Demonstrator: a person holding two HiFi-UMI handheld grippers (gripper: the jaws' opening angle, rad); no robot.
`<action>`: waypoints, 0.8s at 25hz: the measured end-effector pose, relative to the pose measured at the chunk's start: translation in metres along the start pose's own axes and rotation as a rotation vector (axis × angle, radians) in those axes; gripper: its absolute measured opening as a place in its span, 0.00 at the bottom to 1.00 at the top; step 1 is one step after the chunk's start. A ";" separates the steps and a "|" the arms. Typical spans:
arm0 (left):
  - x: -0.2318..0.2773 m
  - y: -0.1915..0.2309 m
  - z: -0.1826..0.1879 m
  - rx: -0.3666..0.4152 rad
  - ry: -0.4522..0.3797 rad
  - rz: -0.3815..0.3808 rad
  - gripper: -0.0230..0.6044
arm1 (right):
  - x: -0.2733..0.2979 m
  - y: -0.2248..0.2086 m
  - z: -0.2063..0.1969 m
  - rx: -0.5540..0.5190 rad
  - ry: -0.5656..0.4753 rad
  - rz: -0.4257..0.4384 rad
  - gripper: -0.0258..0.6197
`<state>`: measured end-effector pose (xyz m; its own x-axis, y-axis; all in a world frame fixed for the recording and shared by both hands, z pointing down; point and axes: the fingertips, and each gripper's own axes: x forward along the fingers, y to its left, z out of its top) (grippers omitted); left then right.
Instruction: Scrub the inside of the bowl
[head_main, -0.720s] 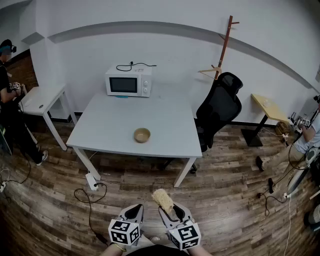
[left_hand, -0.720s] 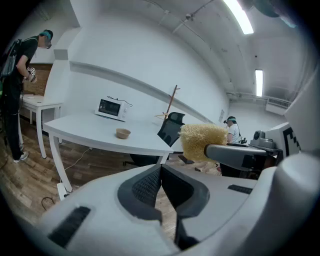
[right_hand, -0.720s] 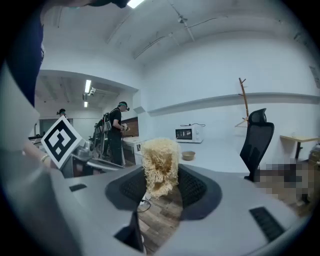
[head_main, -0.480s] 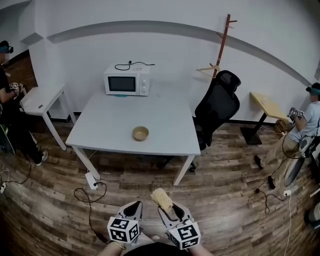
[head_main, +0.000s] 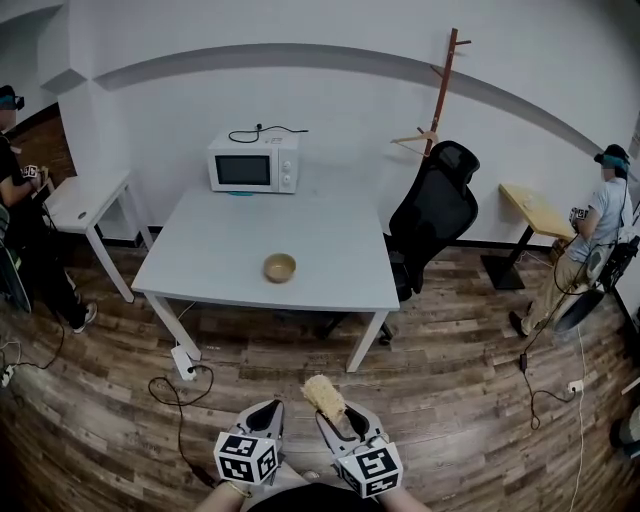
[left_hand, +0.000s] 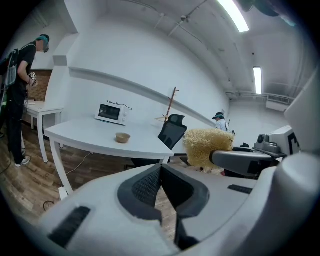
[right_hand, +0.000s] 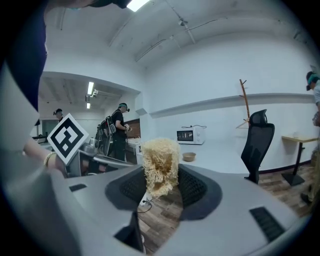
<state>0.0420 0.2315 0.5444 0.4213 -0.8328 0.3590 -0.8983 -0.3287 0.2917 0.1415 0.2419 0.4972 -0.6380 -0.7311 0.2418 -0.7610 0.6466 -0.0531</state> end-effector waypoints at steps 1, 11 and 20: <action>-0.001 0.000 -0.001 -0.004 -0.002 0.004 0.07 | -0.001 0.000 0.000 0.005 -0.001 0.003 0.31; -0.009 -0.012 -0.019 -0.021 0.014 0.032 0.07 | -0.011 0.004 -0.016 0.042 0.015 0.043 0.31; 0.002 -0.012 -0.021 -0.005 0.046 0.023 0.07 | -0.011 -0.003 -0.027 0.098 0.027 0.024 0.31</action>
<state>0.0566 0.2434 0.5605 0.4059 -0.8189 0.4059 -0.9072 -0.3070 0.2877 0.1540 0.2538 0.5210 -0.6540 -0.7084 0.2655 -0.7541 0.6386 -0.1534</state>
